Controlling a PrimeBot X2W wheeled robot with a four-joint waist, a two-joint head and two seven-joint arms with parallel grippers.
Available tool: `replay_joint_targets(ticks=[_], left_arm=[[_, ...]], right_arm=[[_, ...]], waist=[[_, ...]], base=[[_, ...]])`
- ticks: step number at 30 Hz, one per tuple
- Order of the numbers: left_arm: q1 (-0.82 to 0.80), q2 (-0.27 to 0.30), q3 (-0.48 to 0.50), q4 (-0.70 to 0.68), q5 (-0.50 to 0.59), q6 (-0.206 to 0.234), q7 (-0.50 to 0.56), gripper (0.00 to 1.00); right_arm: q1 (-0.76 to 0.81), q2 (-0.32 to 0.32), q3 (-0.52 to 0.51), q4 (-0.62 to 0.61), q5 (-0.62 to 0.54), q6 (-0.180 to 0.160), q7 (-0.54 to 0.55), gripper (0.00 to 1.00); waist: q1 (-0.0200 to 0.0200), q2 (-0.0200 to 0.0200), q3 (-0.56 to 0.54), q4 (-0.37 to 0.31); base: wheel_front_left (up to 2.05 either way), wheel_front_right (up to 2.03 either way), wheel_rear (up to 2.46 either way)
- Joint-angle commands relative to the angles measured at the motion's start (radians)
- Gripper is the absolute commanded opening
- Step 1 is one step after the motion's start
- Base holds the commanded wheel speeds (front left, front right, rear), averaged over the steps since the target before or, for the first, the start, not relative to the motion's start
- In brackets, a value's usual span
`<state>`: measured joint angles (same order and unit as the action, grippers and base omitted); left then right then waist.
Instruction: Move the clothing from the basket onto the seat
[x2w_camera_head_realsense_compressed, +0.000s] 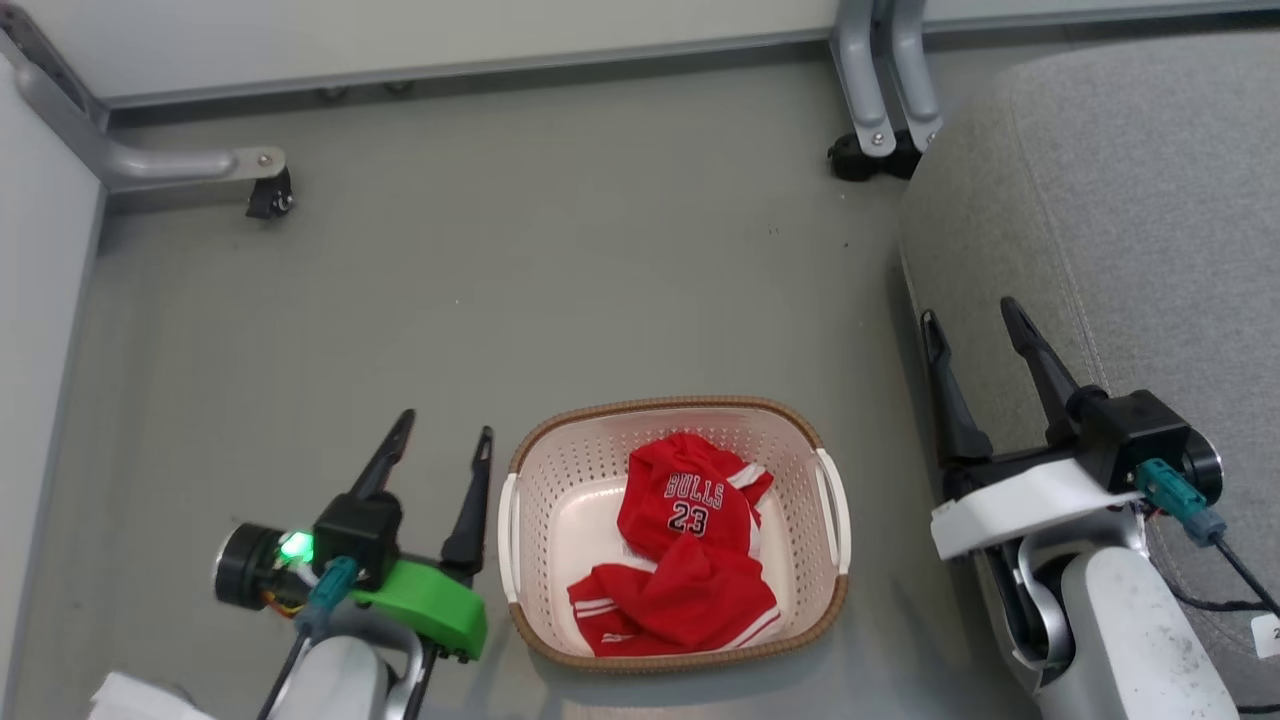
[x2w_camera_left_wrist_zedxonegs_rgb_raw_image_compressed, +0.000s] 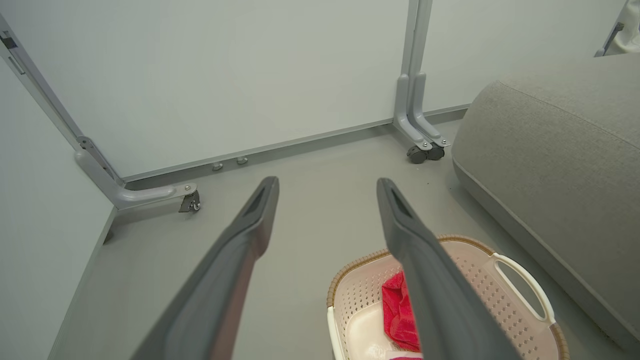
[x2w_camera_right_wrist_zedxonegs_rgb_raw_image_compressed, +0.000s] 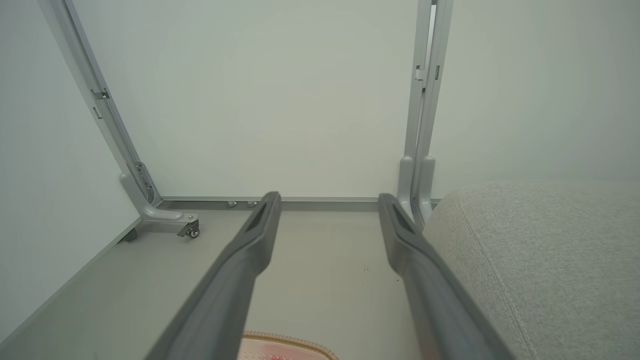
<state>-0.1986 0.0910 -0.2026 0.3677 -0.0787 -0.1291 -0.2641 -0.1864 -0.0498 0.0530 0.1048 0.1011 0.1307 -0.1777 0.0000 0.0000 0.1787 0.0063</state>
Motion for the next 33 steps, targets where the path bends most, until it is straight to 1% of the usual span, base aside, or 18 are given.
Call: replay_joint_targets(ticks=[1, 3, 8, 12, 17, 23, 27, 33], left_arm=[[-0.035, 0.000, -0.031, 0.011, -0.014, -0.003, -0.001, 1.00], [-0.070, -0.002, -0.092, 0.035, -0.020, -0.003, 0.000, 1.00], [-0.169, -0.013, -0.205, 0.112, -0.057, -0.003, -0.001, 1.00], [-0.265, -0.023, -0.317, 0.212, -0.086, -0.003, -0.001, 1.00], [-0.393, -0.029, -0.462, 0.374, -0.120, -0.003, -0.001, 1.00], [-0.522, -0.036, -0.610, 0.529, -0.158, -0.003, 0.025, 1.00], [-0.587, -0.037, -0.683, 0.602, -0.194, -0.003, 0.054, 1.00], [-0.656, -0.037, -0.773, 0.681, -0.255, -0.003, 0.099, 1.00]], right_arm=[[-0.025, -0.002, -0.002, -0.011, -0.011, 0.000, 0.000, 1.00], [-0.048, -0.001, 0.001, -0.028, -0.011, 0.000, 0.000, 1.00], [-0.099, -0.001, -0.007, -0.066, -0.006, 0.000, -0.009, 1.00], [-0.142, -0.001, -0.001, -0.093, -0.001, 0.000, -0.014, 1.00], [-0.194, -0.001, 0.009, -0.119, 0.002, 0.000, -0.024, 1.00], [-0.243, -0.001, 0.020, -0.140, 0.016, 0.000, -0.039, 1.00], [-0.268, -0.001, 0.029, -0.144, 0.034, 0.000, -0.055, 1.00], [-0.294, -0.001, 0.039, -0.134, 0.064, 0.000, -0.073, 1.00]], waist=[[0.0000, 0.0000, 0.076, -0.020], [0.0000, 0.0000, 0.119, -0.029], [0.0000, 0.0000, 0.216, -0.044], [0.0000, 0.0000, 0.299, -0.064], [0.0000, 0.0000, 0.403, -0.092], [0.0000, 0.0000, 0.516, -0.125], [0.0000, 0.0000, 0.585, -0.152], [0.0000, 0.0000, 0.657, -0.189]], base=[[0.00, 0.00, 0.00], [0.00, 0.00, 0.00], [0.00, 0.00, 0.00], [0.00, 0.00, 0.00], [0.00, 0.00, 0.00], [0.00, 0.00, 0.00], [0.00, 0.00, 0.00], [0.00, 0.00, 0.00]])
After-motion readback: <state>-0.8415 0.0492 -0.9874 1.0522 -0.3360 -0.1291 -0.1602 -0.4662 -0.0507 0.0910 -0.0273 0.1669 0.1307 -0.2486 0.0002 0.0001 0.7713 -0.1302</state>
